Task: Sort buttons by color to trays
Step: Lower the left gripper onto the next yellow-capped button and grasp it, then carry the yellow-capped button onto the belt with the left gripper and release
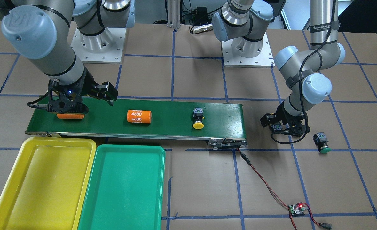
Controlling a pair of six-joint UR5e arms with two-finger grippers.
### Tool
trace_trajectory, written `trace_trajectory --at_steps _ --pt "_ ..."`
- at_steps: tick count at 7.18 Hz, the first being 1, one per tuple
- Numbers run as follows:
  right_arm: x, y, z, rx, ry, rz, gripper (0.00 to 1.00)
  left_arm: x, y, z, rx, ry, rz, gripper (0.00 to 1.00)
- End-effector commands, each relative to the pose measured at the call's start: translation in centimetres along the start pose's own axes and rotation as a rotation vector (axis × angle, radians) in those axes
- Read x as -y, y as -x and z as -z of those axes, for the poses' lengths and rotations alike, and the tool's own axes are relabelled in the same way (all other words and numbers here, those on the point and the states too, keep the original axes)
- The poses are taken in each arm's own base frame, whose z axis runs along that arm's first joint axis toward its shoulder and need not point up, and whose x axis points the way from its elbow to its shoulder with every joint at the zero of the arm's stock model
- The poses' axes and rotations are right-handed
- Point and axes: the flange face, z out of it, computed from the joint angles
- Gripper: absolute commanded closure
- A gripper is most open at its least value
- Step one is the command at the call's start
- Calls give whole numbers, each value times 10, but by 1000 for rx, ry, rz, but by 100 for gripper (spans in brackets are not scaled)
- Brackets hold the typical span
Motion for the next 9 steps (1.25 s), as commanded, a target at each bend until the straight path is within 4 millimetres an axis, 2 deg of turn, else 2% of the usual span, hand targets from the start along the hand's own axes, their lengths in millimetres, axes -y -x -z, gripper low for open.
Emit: trace_trajectory --at_steps 1,3,4,6,7,8,9 --pt "0 -1 1 -2 -2 -1 0 3 0 1 4 -3 -8 100" --pt "0 -5 4 1 -8 -13 0 11 2 12 9 -38 -19 100" --pt "-1 -4 4 13 -8 -20 0 12 4 27 19 -71 -19 100" --pt "3 -2 10 22 -53 -22 0 30 -4 89 29 -129 -39 100" --pt "2 -1 10 20 -53 -19 0 35 -31 130 24 -135 -64 100" --pt "-2 -3 14 11 -55 -21 0 32 -74 164 22 -143 -33 100" --pt "-4 -4 19 7 -71 -21 0 23 -112 169 17 -153 -67 100"
